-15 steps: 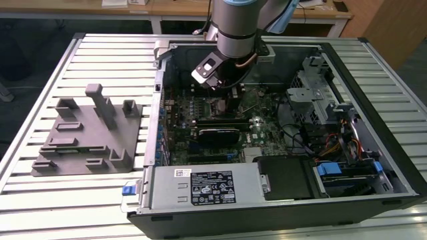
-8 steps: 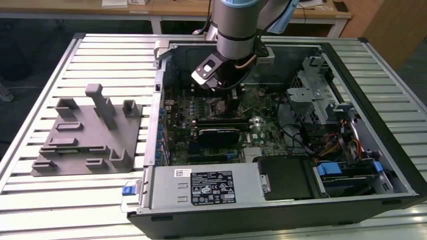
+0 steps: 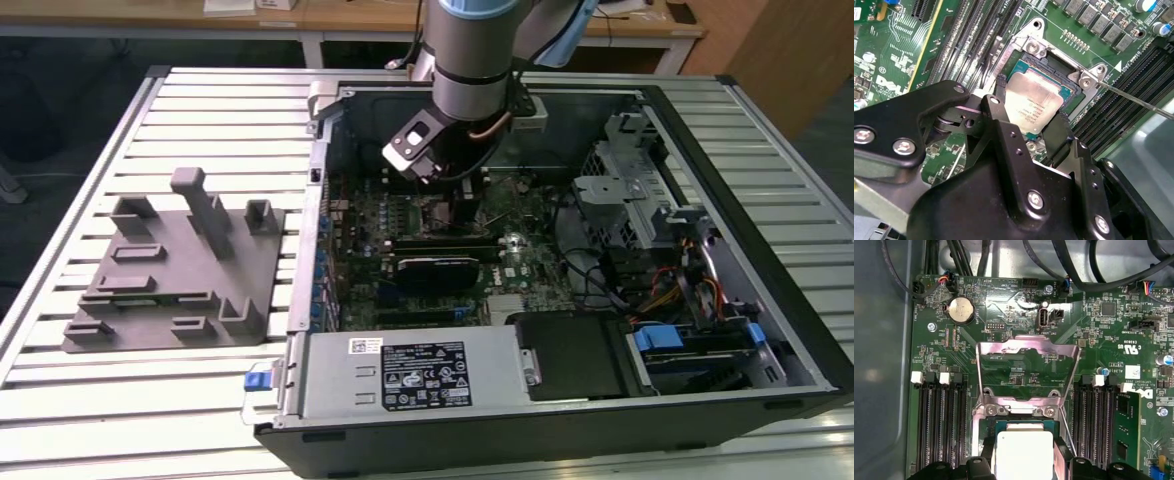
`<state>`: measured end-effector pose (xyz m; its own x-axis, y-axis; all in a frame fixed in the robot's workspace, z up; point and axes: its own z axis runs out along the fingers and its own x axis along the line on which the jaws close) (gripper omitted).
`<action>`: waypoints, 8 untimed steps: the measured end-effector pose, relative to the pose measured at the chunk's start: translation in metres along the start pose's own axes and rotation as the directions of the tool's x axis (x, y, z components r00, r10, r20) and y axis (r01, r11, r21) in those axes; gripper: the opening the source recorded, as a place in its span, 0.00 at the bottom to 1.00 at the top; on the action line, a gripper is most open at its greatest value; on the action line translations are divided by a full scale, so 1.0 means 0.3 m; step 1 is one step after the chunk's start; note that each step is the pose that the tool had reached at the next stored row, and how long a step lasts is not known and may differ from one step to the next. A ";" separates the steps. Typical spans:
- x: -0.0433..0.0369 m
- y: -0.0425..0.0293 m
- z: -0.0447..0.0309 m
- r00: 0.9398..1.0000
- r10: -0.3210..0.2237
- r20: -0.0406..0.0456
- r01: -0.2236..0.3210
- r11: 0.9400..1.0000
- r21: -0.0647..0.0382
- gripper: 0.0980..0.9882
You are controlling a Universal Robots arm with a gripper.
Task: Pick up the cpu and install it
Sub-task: 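Place the cpu into insertion slot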
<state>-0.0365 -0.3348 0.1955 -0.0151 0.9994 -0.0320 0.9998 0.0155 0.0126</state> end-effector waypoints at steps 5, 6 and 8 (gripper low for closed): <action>0.002 0.000 0.001 1.000 0.002 0.000 -0.002 1.000 0.000 0.50; 0.002 0.000 0.001 1.000 0.003 0.000 -0.003 1.000 0.000 0.50; 0.002 -0.004 0.001 1.000 0.006 0.000 -0.006 1.000 0.000 0.50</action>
<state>-0.0377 -0.3343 0.1950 -0.0089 0.9994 -0.0321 0.9999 0.0093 0.0126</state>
